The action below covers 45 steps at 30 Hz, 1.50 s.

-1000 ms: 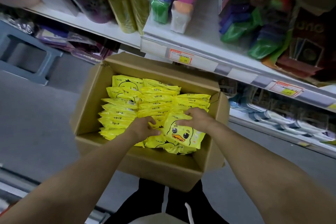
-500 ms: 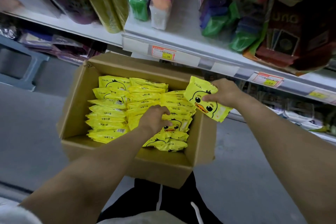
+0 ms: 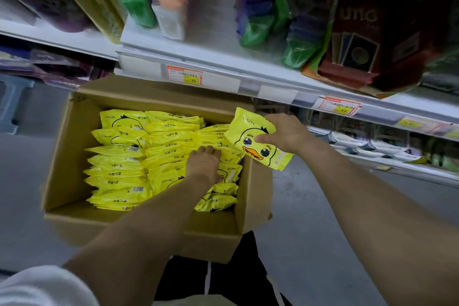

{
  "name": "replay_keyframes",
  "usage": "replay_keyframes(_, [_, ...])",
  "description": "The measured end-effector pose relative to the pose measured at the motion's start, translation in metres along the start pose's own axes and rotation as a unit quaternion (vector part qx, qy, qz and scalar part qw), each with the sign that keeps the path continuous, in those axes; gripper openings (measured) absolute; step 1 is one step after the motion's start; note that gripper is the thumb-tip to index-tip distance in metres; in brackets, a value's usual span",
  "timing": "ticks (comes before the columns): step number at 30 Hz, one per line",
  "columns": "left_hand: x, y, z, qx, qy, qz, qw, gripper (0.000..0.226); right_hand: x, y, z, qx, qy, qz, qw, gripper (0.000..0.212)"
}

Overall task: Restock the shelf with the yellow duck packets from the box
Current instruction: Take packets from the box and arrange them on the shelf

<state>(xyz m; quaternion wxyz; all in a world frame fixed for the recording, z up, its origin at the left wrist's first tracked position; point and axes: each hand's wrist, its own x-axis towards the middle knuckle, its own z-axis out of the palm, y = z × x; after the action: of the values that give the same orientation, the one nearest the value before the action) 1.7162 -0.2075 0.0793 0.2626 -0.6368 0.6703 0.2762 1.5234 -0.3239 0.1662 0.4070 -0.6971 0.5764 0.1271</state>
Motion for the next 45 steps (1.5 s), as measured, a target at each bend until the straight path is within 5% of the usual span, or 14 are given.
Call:
replay_keyframes(8, [-0.001,-0.001,0.002,0.085,-0.021,0.021,0.996,0.043,-0.001,0.001,0.004,-0.002,0.010,0.004,1.000,0.042])
replay_keyframes(12, [-0.017,-0.021,-0.010,-0.048,-0.044,-0.004,0.998,0.031,-0.010,-0.002,0.006,0.007,0.029,0.017,0.999,0.032])
replay_keyframes(19, [-0.051,-0.067,-0.053,-0.257,-0.061,0.023,0.964,0.063,-0.053,-0.007,0.009,0.016,0.077,0.061,0.995,0.025])
replay_keyframes(24, [-0.089,-0.086,-0.085,-0.369,-0.018,0.074,0.926,0.044,-0.097,-0.018,0.001,0.069,0.123,0.084,0.986,0.036])
replay_keyframes(26, [-0.103,-0.087,-0.107,-0.377,0.008,0.084,0.922,0.055,-0.115,-0.027,-0.007,0.082,0.144,0.083,0.983,0.035])
replay_keyframes(30, [-0.142,-0.083,-0.168,-0.379,0.026,0.146,0.914,0.033,-0.149,-0.046,-0.032,0.124,0.192,0.056,0.972,0.020])
replay_keyframes(45, [-0.239,-0.053,-0.384,-0.288,0.118,0.231,0.922,0.031,-0.275,-0.098,-0.190,0.141,0.329,-0.035,0.933,0.024])
